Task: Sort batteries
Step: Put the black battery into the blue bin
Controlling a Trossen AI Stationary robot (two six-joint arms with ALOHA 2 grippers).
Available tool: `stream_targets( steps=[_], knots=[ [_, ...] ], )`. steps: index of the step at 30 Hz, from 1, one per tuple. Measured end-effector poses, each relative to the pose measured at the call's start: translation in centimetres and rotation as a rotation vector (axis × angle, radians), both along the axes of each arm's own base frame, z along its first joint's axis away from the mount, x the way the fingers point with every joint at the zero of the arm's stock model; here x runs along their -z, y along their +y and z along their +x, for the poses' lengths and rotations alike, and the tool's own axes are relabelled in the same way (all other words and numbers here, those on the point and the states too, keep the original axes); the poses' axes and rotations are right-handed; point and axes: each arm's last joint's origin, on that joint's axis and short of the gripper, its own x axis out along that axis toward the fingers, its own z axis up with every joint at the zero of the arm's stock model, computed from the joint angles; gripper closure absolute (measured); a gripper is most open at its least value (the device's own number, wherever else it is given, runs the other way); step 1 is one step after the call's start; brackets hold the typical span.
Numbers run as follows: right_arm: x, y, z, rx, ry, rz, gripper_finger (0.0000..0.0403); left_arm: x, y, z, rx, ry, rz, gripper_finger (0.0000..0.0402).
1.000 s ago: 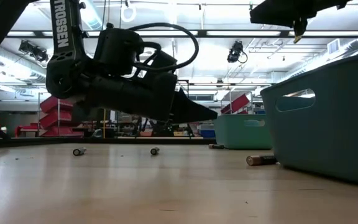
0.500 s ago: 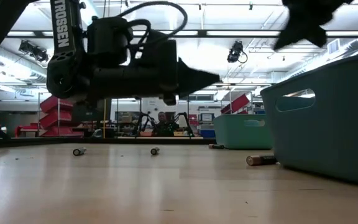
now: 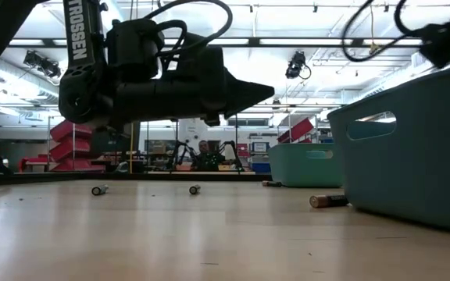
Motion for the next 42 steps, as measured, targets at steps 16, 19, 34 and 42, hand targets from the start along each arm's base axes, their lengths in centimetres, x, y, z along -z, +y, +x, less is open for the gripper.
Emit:
stream_targets(
  steps=[16, 19, 34, 42],
  knots=[
    [4.7, 6.5, -3.2, 0.051, 0.04, 0.006, 0.0403, 0.9, 0.2, -2.2, -0.031, 0.041, -0.002, 0.0387],
    [6.3, 7.1, -4.0, 0.075, 0.035, 0.015, 0.0403, 0.7, 0.2, -2.2, -0.032, 0.035, -0.003, 0.0387],
    [10.1, 6.0, -5.9, 0.155, 0.079, -0.089, 0.0403, 0.6, 0.2, -2.2, -0.031, 0.029, -0.003, 0.0387],
    [10.3, 5.9, -5.6, 0.155, -0.014, -0.129, 0.0403, 0.6, 0.2, -2.2, -0.031, 0.028, -0.003, 0.0387]
  ],
)
